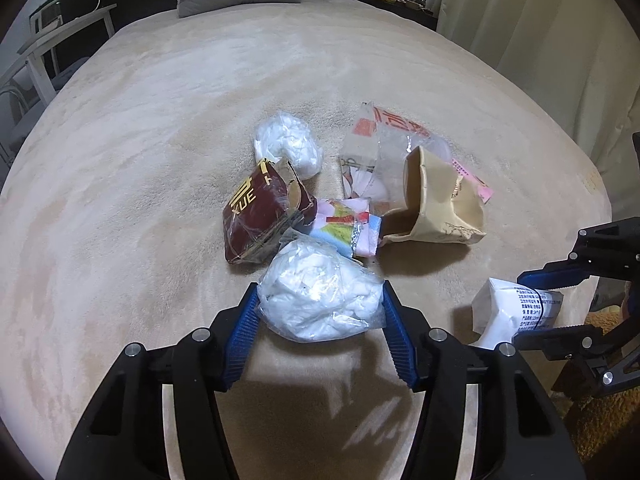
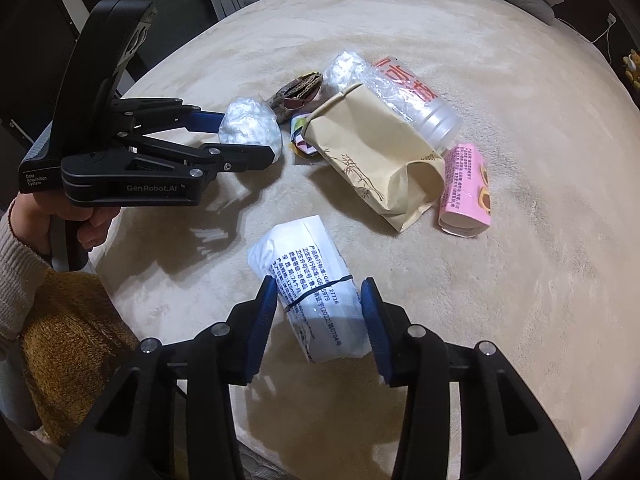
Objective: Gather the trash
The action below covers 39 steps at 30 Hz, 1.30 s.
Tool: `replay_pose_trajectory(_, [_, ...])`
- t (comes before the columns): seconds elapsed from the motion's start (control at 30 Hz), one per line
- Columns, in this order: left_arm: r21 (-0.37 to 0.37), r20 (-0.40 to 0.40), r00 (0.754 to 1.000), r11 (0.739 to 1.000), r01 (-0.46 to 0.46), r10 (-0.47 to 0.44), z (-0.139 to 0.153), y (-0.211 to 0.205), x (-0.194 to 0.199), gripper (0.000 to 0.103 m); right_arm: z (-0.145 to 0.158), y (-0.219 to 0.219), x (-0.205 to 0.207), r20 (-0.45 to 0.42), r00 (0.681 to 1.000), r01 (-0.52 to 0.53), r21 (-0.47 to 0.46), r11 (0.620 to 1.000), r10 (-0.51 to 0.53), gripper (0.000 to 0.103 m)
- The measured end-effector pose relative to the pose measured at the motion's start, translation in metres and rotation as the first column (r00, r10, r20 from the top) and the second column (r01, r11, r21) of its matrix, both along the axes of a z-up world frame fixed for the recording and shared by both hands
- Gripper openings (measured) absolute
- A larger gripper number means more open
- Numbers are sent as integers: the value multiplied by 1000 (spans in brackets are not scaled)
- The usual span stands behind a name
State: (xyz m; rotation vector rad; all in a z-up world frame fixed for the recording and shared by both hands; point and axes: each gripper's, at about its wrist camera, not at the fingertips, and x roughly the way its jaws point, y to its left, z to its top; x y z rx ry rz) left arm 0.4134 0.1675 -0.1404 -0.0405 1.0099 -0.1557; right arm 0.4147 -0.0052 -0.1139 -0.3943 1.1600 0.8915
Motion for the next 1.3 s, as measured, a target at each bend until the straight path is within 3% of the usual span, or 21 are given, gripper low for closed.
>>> replay_pose_trajectory(0.67, [-20, 91, 996, 1000, 5, -3, 60, -41, -87, 57, 70, -39, -79, 99, 994, 28, 58, 998, -33, 36])
replay_pose_trajectory(1.3, [-8, 195, 980, 999, 50, -47, 112, -109, -210, 57, 128, -105, -185, 186, 977, 78, 138, 987, -103, 35])
